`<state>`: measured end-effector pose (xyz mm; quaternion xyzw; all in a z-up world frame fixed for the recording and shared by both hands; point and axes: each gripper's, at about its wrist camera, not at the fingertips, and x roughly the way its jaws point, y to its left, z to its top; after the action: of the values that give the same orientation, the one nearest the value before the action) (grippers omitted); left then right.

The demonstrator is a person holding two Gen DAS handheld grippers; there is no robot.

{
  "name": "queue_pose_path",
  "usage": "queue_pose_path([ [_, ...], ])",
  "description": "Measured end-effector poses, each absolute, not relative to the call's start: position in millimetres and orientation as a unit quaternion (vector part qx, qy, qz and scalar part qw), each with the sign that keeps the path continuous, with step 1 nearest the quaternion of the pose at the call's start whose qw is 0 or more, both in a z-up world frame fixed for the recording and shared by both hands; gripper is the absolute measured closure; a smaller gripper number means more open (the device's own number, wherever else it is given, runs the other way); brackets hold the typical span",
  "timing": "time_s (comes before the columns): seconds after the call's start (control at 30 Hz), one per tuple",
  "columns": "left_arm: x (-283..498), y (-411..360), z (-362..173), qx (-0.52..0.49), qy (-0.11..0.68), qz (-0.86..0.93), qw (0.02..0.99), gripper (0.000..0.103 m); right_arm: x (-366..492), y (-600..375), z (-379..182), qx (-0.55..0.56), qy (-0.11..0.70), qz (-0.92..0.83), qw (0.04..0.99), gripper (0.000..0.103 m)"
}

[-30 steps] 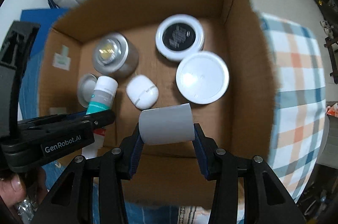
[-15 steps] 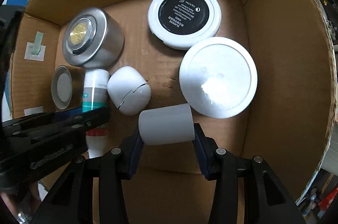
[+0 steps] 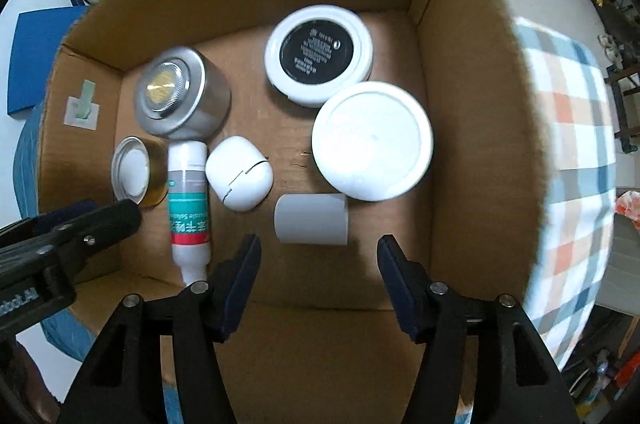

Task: Organize rigid objects
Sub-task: 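Carry the bottle and cylinder into the box and open both tools, then move the left tool out of the box toward the walnut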

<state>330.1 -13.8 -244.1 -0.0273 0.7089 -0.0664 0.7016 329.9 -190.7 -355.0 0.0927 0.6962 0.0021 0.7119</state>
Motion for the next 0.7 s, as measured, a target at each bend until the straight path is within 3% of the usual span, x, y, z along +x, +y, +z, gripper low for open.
queue_pose_path([
  [0.1, 316, -8, -219, -0.023, 0.683, -0.061, 0.728, 0.015, 318, -189, -339, 0.081, 0.684, -0.001, 0.725, 0.028],
  [0.2, 304, -4, -202, -0.017, 0.667, -0.055, 0.743, 0.004, 311, -186, -325, 0.074, 0.677, -0.001, 0.732, 0.026],
  [0.4, 282, 7, -178, -0.005, 0.629, -0.049, 0.776, 0.003, 295, -177, -291, 0.069, 0.656, -0.006, 0.751, 0.008],
  [0.7, 246, 30, -158, -0.024, 0.586, -0.032, 0.809, 0.003, 272, -165, -247, 0.049, 0.625, -0.012, 0.779, 0.000],
])
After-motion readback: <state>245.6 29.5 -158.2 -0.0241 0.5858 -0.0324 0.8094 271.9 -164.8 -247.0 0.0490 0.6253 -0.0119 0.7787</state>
